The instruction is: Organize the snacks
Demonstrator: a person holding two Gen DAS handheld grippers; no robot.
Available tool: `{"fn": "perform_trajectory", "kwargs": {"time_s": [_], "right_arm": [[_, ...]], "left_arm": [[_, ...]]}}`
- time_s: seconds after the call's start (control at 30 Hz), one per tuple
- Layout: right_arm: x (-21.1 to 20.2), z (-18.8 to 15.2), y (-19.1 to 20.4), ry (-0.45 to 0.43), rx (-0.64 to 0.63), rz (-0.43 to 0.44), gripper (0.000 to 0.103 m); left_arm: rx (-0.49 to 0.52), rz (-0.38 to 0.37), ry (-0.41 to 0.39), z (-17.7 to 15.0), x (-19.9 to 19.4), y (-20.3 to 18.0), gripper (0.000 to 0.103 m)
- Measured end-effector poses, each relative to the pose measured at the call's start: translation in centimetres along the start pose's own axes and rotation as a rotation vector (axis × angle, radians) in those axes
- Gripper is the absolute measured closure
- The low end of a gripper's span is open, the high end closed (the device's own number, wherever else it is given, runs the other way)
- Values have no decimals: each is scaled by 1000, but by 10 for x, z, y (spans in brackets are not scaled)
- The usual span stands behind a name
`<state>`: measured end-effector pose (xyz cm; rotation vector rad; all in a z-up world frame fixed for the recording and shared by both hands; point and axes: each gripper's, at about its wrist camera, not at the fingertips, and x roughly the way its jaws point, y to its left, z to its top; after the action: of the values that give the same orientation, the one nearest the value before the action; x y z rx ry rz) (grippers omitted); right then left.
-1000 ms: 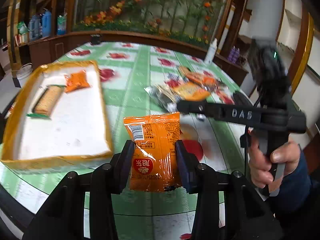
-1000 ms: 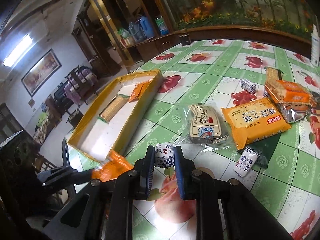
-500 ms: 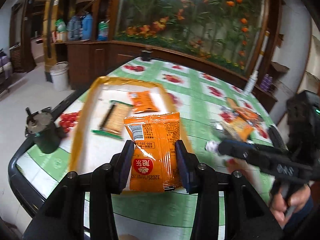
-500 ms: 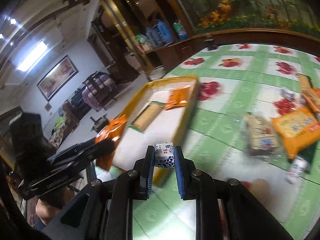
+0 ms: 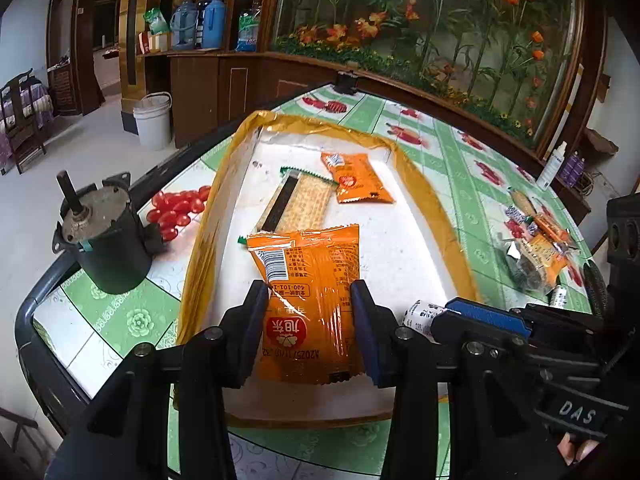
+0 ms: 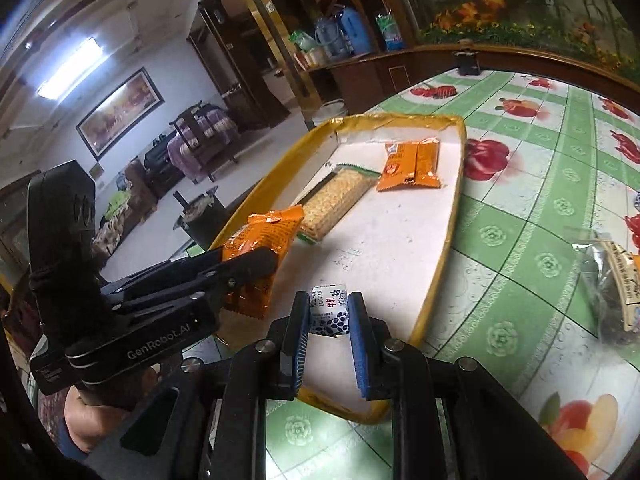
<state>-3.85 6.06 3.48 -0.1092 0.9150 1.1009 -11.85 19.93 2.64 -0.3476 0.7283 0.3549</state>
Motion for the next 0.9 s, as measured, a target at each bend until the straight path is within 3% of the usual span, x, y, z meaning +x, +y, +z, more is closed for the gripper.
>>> {"fn": "perform_trajectory", "kwargs": {"time_s": [0.43,0.6,0.7,0.9], "right_arm": [[9,-3,2,44,-22,7,80],[0,-1,-3,31,-2,32,77],[-12,3,-11,0,33,56,75],[-35,10,-34,-44,114,83,74]], "left_arm": [[-14,10,19,-4,4,1,62],[-25,0,29,-3,2,1,60],[-35,-5,28,-2,-1,2,51],[-37,-16,9,0,-12,-1,51]]}}
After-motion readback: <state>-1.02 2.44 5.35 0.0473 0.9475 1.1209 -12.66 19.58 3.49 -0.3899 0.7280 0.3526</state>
